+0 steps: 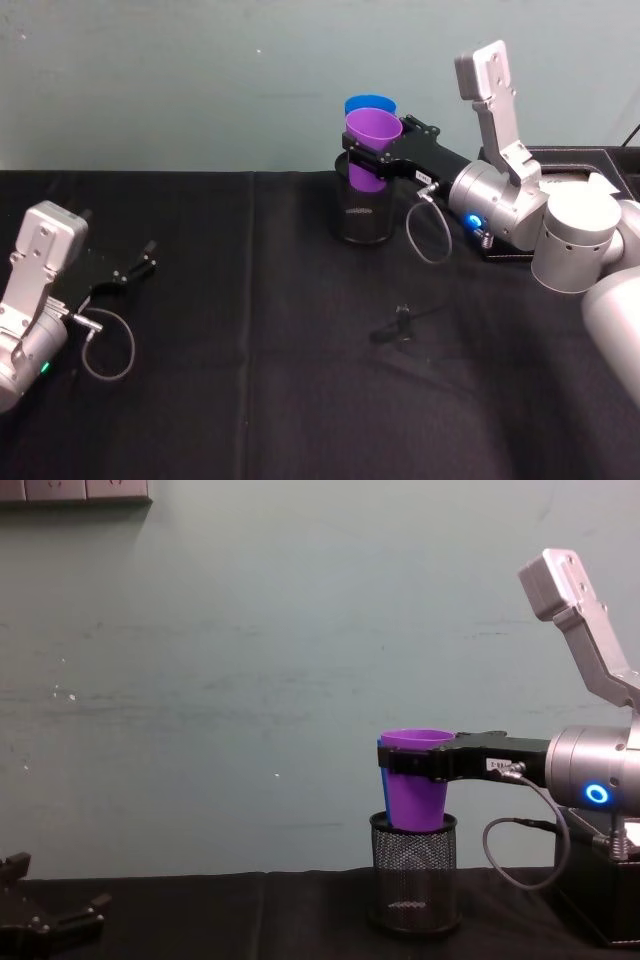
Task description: Pick up one cup with a gripper and tap it against the other cup.
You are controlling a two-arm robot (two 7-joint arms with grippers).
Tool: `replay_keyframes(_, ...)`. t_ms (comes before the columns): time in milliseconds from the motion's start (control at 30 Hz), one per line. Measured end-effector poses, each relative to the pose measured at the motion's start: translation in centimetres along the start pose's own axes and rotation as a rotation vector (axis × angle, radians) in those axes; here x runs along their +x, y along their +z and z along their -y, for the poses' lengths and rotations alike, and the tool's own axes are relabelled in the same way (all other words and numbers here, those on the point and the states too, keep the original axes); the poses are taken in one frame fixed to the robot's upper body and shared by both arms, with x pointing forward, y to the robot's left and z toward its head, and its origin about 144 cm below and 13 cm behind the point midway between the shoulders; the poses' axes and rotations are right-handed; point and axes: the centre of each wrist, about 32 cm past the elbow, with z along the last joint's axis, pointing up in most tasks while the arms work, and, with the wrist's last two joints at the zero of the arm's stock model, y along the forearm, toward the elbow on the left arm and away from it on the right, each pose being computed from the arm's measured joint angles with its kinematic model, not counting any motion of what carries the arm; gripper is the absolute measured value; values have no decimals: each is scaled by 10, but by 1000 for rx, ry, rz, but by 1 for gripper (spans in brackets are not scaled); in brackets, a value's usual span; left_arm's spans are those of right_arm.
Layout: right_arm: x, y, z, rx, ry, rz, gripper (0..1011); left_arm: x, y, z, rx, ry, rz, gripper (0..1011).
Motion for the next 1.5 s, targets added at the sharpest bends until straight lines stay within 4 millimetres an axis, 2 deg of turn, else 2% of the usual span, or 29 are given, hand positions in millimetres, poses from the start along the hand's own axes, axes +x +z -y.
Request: replay_keyframes(1500, 0, 0, 0, 0, 0, 0, 749, 0, 0, 0, 0, 0, 0, 1000)
